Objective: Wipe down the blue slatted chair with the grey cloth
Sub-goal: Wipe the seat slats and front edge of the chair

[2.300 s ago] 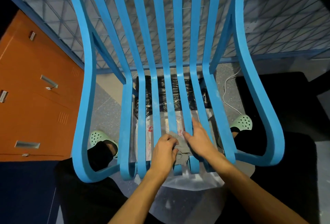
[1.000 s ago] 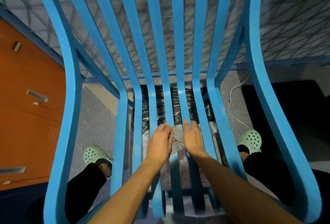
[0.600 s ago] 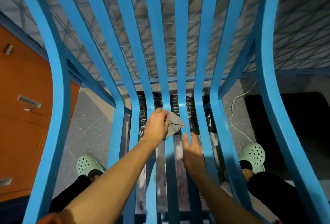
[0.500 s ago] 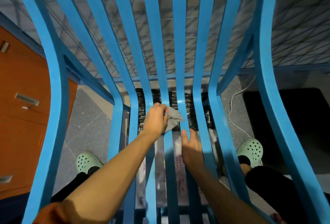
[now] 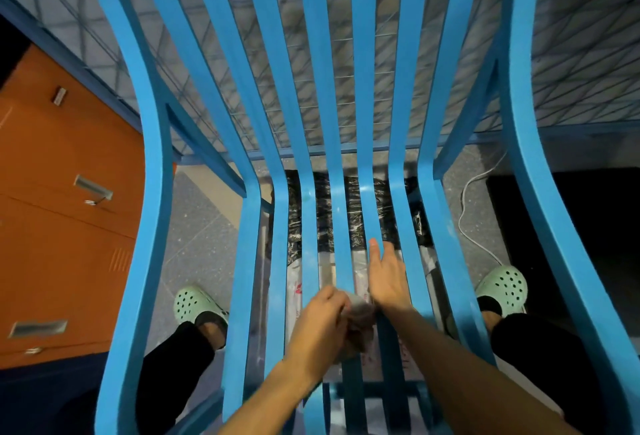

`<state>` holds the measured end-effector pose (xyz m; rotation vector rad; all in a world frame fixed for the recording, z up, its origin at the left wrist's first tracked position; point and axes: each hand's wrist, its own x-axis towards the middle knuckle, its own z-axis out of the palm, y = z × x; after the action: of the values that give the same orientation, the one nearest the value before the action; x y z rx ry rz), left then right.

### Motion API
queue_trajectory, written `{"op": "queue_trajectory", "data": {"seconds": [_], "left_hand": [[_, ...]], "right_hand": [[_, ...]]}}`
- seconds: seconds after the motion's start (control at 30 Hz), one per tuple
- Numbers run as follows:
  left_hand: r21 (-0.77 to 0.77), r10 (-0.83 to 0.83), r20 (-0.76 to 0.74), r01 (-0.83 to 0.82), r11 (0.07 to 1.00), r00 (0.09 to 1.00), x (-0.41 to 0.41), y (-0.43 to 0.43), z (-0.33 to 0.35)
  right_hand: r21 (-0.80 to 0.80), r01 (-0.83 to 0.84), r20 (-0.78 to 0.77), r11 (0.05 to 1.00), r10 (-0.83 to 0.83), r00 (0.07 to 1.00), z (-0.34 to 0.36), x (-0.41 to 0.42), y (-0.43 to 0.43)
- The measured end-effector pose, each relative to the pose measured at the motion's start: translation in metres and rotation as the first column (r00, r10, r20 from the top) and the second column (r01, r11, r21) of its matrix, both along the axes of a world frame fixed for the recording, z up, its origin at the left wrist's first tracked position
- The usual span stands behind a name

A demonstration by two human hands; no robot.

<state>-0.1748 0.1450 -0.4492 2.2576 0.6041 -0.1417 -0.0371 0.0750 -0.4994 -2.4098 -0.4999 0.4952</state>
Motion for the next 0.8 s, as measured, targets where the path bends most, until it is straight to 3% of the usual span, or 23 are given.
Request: {"op": "queue_trajectory", "data": {"seconds": [0.23, 0.33, 0.4, 0.5, 0.57, 0.67, 0.73, 0.8], "left_hand": [[0.229, 0.009, 0.168, -0.048, 0.972, 0.986, 0.088, 0.07, 0.018], [0.345, -0.05, 0.134, 0.001, 0.939, 0.99, 0.146, 0.107, 0.016], [0.403, -0.064, 0.07, 0.03, 0.915, 0.996, 0.174, 0.123, 0.009], [0.435, -0.076, -0.009, 0.072, 0.898, 0.997, 0.193, 0.126, -0.009], [0.438, -0.091, -0.02, 0.091, 0.894, 0.996, 0.19, 0.12, -0.019], [0.391, -0.046, -0.013, 0.048, 0.919, 0.999, 0.178, 0.114, -0.027], [0.366, -0.027, -0.009, 0.028, 0.93, 1.0, 0.166, 0.109, -0.024], [0.342, -0.001, 0.008, -0.001, 0.94, 1.0, 0.145, 0.098, -0.022]], "right_hand": [[0.048, 0.087, -0.124, 0.995, -0.081, 0.989, -0.002, 0.001, 0.003], [0.09, 0.127, -0.127, 0.988, -0.115, 0.985, -0.001, 0.002, 0.005], [0.13, 0.137, -0.28, 0.982, -0.096, 0.955, -0.001, 0.0, 0.004], [-0.023, 0.08, -0.026, 0.997, -0.081, 0.996, -0.029, 0.005, 0.002], [-0.122, -0.046, -0.134, 0.992, 0.03, 0.991, -0.016, 0.004, 0.005], [0.089, 0.129, -0.185, 0.988, -0.111, 0.976, 0.003, 0.006, 0.006], [-0.004, -0.011, -0.284, 1.0, 0.01, 0.959, -0.004, 0.003, 0.004], [-0.078, 0.023, -0.003, 0.997, -0.024, 1.0, -0.031, 0.012, -0.002]]}}
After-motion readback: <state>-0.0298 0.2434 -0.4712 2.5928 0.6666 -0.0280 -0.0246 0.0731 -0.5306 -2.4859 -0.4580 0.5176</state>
